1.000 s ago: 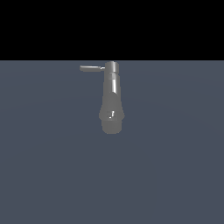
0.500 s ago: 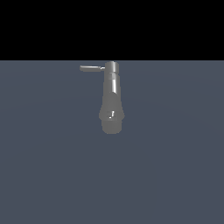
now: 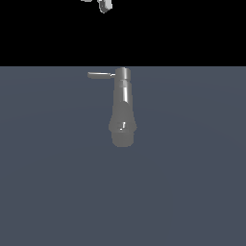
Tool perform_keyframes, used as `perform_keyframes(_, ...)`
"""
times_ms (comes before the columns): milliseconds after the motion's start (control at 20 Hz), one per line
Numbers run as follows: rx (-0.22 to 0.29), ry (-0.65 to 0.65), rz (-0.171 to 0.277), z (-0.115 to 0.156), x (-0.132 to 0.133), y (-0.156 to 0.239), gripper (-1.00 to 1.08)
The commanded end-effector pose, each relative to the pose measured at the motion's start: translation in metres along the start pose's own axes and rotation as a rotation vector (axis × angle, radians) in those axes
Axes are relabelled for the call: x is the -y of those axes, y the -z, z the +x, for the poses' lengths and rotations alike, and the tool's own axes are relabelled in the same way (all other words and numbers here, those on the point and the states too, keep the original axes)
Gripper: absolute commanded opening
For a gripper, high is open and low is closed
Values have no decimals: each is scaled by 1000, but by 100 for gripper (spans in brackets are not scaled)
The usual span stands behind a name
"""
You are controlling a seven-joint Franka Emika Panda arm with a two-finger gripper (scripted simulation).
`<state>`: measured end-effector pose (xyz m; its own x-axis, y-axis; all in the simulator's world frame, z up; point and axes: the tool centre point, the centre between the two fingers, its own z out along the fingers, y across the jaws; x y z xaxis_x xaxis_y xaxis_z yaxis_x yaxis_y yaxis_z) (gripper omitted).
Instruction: Turn on the faucet by rotating a designated handle.
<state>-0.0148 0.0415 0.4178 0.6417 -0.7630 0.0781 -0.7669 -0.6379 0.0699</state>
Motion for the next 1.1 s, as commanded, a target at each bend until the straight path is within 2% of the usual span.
perform_keyframes(0,4,-53,-2,4,14,-11,-100)
perform_keyframes(1050,72,-497,-11,23,118,-119,-100)
